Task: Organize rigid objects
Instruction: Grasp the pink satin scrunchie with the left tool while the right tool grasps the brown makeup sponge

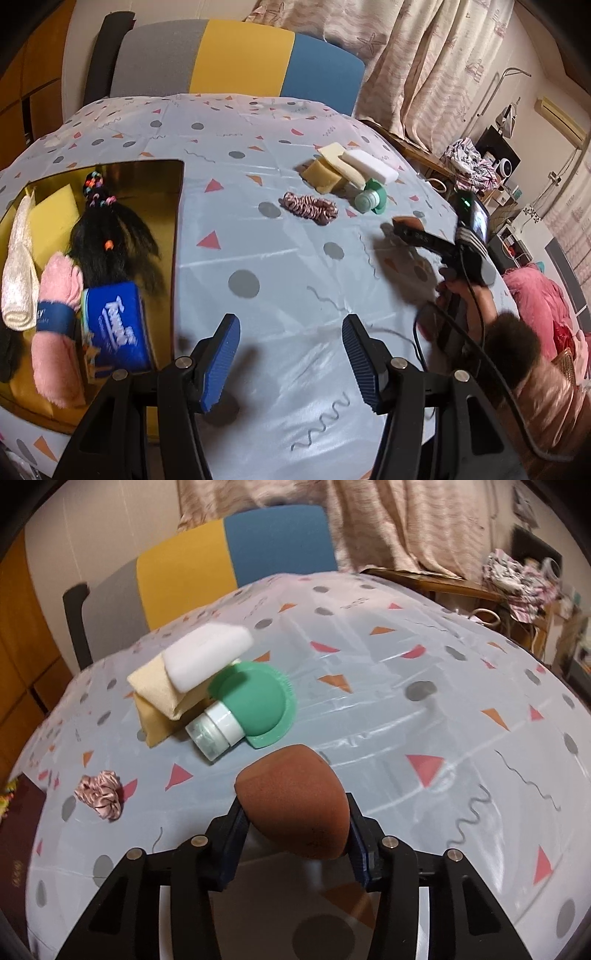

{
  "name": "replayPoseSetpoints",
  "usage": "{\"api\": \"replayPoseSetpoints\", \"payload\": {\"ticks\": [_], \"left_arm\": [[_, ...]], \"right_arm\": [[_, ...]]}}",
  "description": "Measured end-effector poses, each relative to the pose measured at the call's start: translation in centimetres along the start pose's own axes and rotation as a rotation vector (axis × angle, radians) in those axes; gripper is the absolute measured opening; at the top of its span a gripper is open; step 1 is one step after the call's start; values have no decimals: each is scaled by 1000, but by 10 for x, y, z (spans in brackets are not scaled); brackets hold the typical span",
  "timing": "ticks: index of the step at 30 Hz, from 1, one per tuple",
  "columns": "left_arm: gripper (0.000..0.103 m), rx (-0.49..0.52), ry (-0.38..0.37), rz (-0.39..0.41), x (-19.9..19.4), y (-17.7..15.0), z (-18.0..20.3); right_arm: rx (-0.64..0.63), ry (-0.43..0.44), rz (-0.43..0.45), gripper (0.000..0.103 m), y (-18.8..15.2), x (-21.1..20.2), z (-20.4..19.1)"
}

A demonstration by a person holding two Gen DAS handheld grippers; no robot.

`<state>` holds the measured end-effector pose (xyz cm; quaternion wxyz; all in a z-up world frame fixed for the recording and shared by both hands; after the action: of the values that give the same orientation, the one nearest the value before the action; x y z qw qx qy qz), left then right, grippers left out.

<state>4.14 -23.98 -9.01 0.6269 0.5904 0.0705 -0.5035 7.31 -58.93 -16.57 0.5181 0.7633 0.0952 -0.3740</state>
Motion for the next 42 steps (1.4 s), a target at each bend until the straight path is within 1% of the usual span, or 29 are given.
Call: {"api": "replayPoseSetpoints", "payload": {"ticks": [2,6,8,11,16,19,21,24,26,28,31,33,38,40,42], "left_arm": [[59,-4,-7,4,6,8,3],[59,-17,-39,-5,31,29,17],[61,-20,-50,-22,48,37,25],[68,2,-30,-73,83,48,38],[68,34,1,-115,128,57,50],[73,29,11,-145,155,62,53],[80,12,32,-144,170,68,51],[82,3,75,-133,188,78,49],[84,36,101,-114,198,83,50],[84,86,135,-109,208,86,52],[84,115,152,-102,219,85,53],[84,153,176,-76,221,86,55],[84,220,215,-65,228,84,59],[84,214,215,-59,228,85,58],[83,194,200,-51,228,87,56]], "right_arm": [[22,-13,25,49,-1,-7,5],[52,-38,48,49,-4,-14,12],[63,-46,53,50,-4,-15,15],[77,-63,59,50,-5,-16,19],[86,-72,70,51,-5,-17,22],[87,-69,69,51,-6,-16,22],[88,-67,68,51,-7,-16,22],[94,-64,69,51,-7,-16,23],[99,-65,70,51,-7,-16,23],[103,-65,70,51,-8,-16,24],[110,-64,69,52,-8,-15,25],[111,-65,68,52,-8,-15,26],[113,-62,64,52,-9,-14,26],[115,-63,62,52,-9,-13,27],[116,-64,64,52,-9,-14,27]]}}
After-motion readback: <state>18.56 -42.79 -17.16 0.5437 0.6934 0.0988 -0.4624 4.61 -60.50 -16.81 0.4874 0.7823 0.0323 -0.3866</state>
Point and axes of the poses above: each gripper's, at about its wrist camera, not at the fingertips, and x roughly the way its jaws point, z to its right, y to its top, the point moved 6 cm from there along x, roughly the way its jaws point, and after that the axes turned 5 degrees about z, right-handed, at the moved point
